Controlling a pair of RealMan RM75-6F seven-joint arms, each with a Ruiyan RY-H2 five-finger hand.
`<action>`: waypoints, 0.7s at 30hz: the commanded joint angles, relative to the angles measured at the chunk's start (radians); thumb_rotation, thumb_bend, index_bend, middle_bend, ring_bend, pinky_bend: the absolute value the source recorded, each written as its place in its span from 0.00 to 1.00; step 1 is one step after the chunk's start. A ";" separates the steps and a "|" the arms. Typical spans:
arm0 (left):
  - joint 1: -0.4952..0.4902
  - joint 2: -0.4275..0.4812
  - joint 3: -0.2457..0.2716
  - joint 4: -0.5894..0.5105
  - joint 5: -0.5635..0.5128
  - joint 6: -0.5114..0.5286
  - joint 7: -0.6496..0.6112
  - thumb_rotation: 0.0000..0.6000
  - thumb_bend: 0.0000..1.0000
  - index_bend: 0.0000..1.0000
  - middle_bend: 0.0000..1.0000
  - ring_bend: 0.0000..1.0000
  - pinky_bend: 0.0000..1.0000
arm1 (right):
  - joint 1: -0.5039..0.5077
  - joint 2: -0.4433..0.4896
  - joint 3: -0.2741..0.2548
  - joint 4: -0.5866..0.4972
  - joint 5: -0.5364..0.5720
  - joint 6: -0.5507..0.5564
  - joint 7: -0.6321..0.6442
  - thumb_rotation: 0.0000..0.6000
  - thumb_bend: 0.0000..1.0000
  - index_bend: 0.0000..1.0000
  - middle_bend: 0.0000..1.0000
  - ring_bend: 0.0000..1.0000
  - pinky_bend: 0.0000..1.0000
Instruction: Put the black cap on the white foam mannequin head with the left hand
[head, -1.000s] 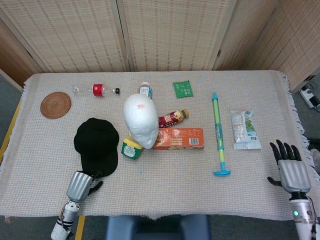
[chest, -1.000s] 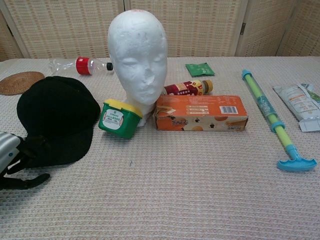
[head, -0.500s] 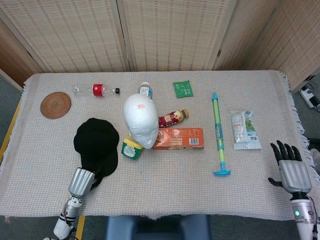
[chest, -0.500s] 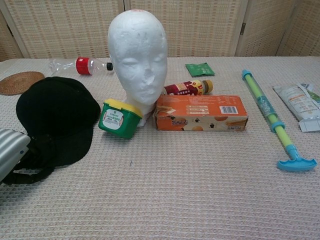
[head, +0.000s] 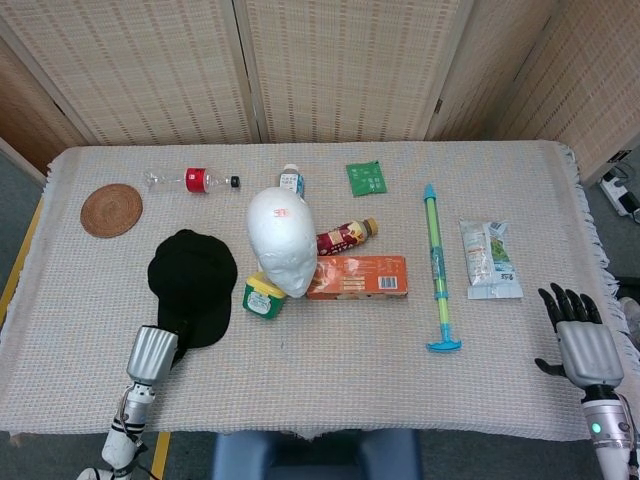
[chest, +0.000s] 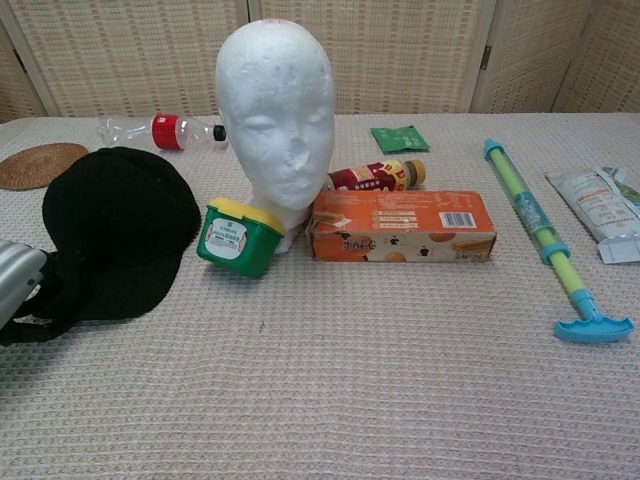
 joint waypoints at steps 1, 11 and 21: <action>-0.012 0.011 -0.015 -0.001 -0.017 0.022 -0.001 1.00 0.42 0.69 1.00 1.00 1.00 | 0.000 0.004 -0.004 -0.005 -0.004 -0.002 0.004 1.00 0.05 0.00 0.00 0.00 0.00; -0.092 0.086 -0.073 -0.013 -0.071 0.123 -0.010 1.00 0.48 0.69 1.00 1.00 1.00 | 0.001 0.020 -0.015 -0.017 -0.022 -0.006 0.025 1.00 0.05 0.00 0.00 0.00 0.00; -0.242 0.216 -0.210 -0.093 -0.177 0.237 -0.033 1.00 0.49 0.69 1.00 1.00 1.00 | 0.008 0.015 -0.025 -0.019 -0.017 -0.021 0.002 1.00 0.05 0.00 0.00 0.00 0.00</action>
